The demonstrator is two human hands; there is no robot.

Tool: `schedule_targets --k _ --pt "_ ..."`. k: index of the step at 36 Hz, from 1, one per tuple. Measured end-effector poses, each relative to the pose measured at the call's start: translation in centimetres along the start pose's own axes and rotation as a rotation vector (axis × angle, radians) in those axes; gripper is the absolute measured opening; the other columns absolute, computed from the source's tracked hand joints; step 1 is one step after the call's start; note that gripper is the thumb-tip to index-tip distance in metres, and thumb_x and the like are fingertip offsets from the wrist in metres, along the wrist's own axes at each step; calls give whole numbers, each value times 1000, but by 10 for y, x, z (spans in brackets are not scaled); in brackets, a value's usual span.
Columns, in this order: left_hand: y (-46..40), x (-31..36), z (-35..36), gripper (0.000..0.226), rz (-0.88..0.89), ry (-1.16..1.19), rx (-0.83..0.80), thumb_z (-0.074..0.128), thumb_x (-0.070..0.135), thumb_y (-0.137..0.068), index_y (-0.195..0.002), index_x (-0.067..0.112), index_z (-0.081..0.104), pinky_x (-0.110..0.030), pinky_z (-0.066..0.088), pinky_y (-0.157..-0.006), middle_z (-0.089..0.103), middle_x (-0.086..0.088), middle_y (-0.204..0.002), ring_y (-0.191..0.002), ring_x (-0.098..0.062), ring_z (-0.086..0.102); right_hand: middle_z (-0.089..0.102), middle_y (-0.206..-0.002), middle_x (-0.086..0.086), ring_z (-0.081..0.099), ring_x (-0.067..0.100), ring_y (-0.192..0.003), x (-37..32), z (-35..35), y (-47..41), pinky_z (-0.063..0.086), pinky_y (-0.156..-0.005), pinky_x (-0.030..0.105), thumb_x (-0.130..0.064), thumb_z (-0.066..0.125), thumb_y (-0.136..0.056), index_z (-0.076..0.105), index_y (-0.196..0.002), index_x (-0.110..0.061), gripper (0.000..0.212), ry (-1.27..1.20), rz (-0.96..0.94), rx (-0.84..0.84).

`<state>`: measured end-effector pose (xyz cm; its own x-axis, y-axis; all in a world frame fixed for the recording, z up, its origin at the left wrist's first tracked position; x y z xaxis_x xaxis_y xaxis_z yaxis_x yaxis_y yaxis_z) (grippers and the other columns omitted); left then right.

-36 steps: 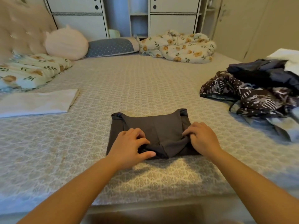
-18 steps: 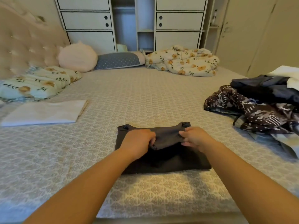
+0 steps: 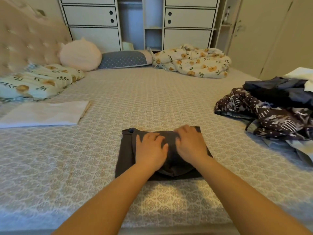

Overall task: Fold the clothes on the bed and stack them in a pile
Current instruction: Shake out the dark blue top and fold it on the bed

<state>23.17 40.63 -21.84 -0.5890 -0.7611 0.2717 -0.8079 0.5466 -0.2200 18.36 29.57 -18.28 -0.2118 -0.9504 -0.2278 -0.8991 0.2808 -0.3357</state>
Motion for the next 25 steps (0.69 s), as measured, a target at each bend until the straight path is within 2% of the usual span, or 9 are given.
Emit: schedule_targets --k 2,4,5,11,14,17,20,23,25 --pt "1 -9 30 56 -32 -140 -143 20 55 -98 -149 31 25 -53 -12 -113 13 3 -160 -147 -23 1 29 -152 1 23 22 -139 -7 40 2 22 -110 39 -39 31 -101 34 -145 -24 47 48 -61 -197" --pt "7 -35 56 64 -94 -192 -269 13 64 -95 -152 36 6 -54 -14 -113 -6 3 -161 -147 -23 -12 3 -161 -4 -1 17 -147 9 83 16 3 -118 41 -50 23 -100 15 -152 -29 56 98 -32 -411" --pt "9 -46 64 66 -118 -174 -299 12 68 -92 -151 39 1 -53 -13 -114 -11 3 -160 -146 -21 -15 -6 -160 -5 -8 16 -147 21 96 21 -3 -118 40 -56 20 -98 8 -152 -32 60 105 7 -456" --pt "3 -75 63 75 -213 -123 -286 11 75 -87 -150 39 -6 -48 -13 -114 -17 -2 -159 -145 -20 -18 -12 -159 -5 -14 17 -146 59 100 15 -7 -118 42 -69 15 -92 -2 -153 -28 75 107 199 -382" --pt "13 -94 52 79 -333 -97 -226 12 77 -85 -151 36 -6 -49 -7 -116 -17 -6 -159 -146 -23 -16 -11 -160 -4 -8 20 -147 83 93 21 2 -118 46 -68 16 -92 -3 -153 -27 76 52 329 -373" --pt "30 -110 31 84 -496 25 -78 30 75 -85 -153 31 6 -47 13 -116 -8 -9 -160 -146 -31 2 14 -158 7 20 28 -143 110 69 33 25 -113 45 -72 33 -87 12 -152 -17 88 -45 505 -237" --pt "47 -120 14 93 -606 243 76 60 63 -80 -151 21 16 -44 37 -103 16 -13 -153 -135 -35 30 36 -145 13 38 33 -129 133 49 48 38 -99 45 -74 56 -74 30 -145 -9 99 -111 700 -114" --pt "53 -137 18 96 -738 483 71 75 50 -74 -146 9 26 -41 45 -93 46 -16 -138 -122 -34 50 50 -130 18 54 36 -110 146 59 52 47 -81 41 -55 73 -72 45 -134 0 87 -377 873 -221" --pt "51 -143 24 80 -798 585 -1 76 47 -74 -134 4 46 -39 47 -87 57 -16 -127 -113 -33 56 55 -124 19 56 35 -97 139 67 48 46 -75 40 -38 77 -76 49 -128 4 73 -577 924 -322"
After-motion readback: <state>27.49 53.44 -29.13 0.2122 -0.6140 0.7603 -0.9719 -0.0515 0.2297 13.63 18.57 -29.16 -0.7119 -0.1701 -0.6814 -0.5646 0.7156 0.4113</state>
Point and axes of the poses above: each hand's wrist, its own y-axis away from the middle knuckle, its own z-axis out of the palm, x = y × z, the point moved 10 cm from there along -y, towards the middle knuckle
